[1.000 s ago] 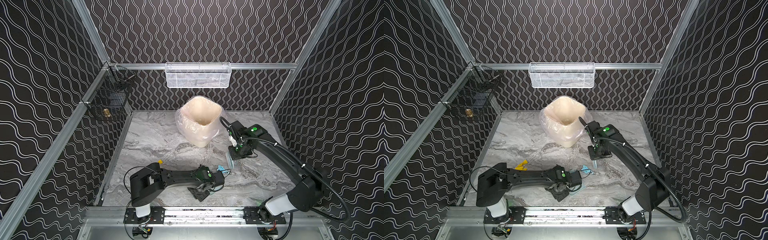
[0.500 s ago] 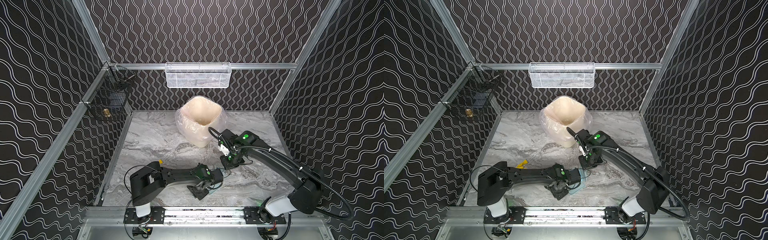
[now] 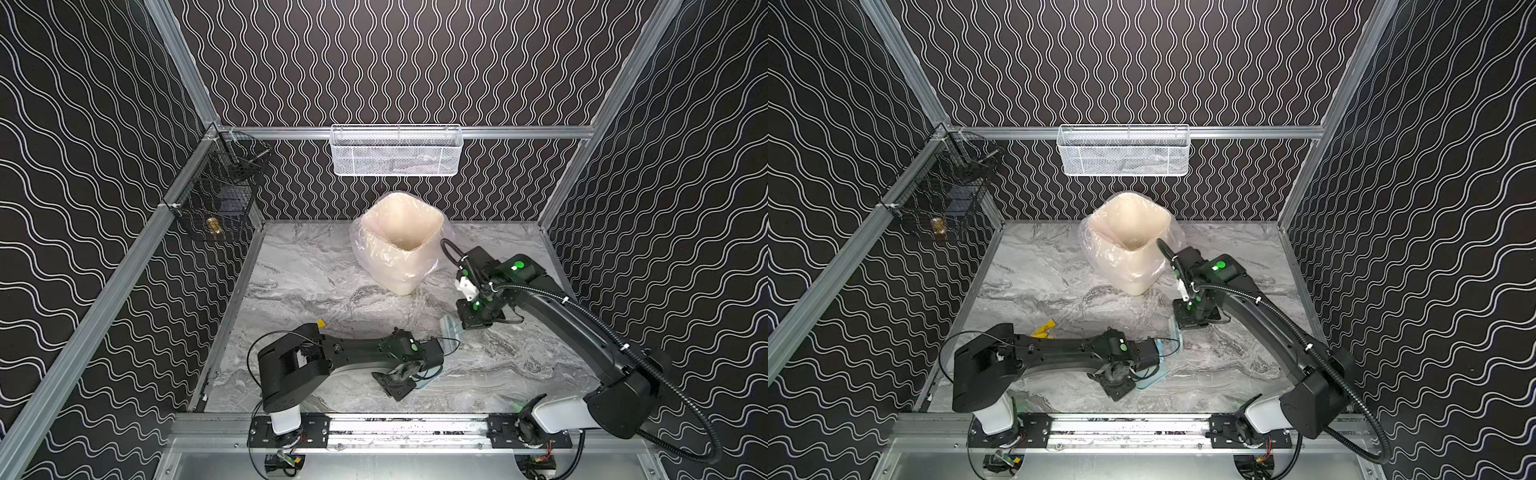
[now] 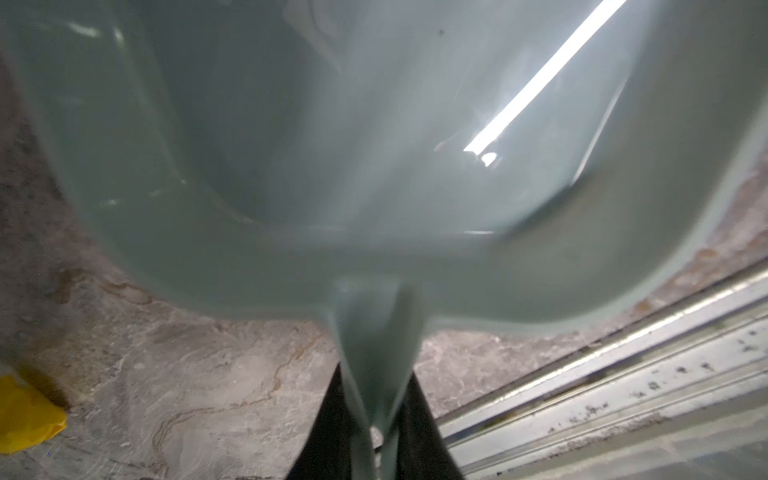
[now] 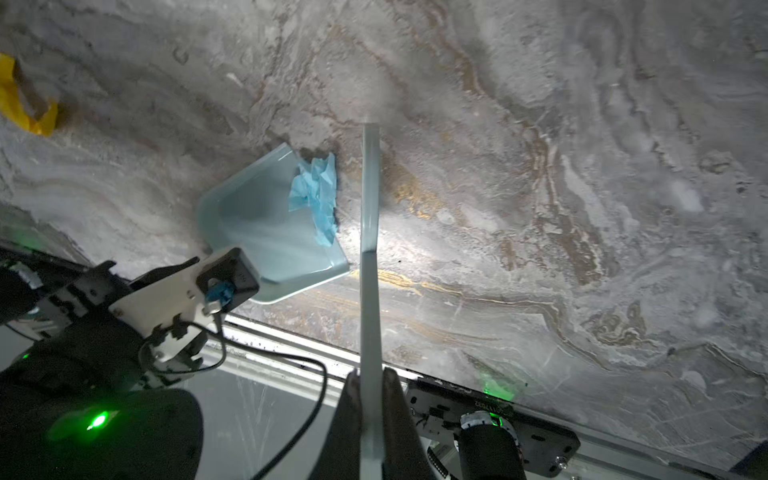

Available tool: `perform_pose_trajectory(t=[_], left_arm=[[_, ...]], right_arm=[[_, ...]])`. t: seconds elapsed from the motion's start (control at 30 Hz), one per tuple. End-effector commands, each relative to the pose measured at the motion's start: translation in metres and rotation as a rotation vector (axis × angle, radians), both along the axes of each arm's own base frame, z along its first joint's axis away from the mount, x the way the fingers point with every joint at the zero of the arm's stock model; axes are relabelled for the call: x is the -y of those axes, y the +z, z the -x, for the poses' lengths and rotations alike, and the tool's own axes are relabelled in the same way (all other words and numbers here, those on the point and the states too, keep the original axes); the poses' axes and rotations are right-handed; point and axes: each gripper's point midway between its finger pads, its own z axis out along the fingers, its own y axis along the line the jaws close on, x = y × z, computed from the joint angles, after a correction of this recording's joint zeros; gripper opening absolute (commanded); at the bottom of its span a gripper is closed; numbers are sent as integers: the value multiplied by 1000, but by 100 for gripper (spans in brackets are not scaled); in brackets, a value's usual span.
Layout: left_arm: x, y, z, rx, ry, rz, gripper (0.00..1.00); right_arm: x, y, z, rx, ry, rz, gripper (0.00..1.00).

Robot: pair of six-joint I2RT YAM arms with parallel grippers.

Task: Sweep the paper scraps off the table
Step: 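Sweep the light blue scrap into the dustpan with the right-held brush, then lift the dustpan toward the bin with the left gripper while the right raises the brush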

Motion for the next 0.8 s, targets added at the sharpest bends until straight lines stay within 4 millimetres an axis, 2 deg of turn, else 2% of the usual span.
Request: perform_pose_trajectory(t=[0.0,0.13,0.3,0.47,0.63,0.77], left_arm=[[-1,2,-1,6,7,5,0],[-1,1,2,-9,11,9,0],[-4,5,9,-32,29,31,0],[-9,4,15,-56,35,29,0],[-10,0,13,-50,25,7,0],[-8,1,11,-36,31,9,0]], right_arm=[[13,2,-13,48,-11,26,0],[-2,-5,-28,54,-11,-24,0],[-22,-23,-24,11,15,-70,0],[-45,-26,-2,-30,89,-112,0],[-73,-13,25,-82,141,-223,0],[-74,-5,33,-94,134,-241,0]])
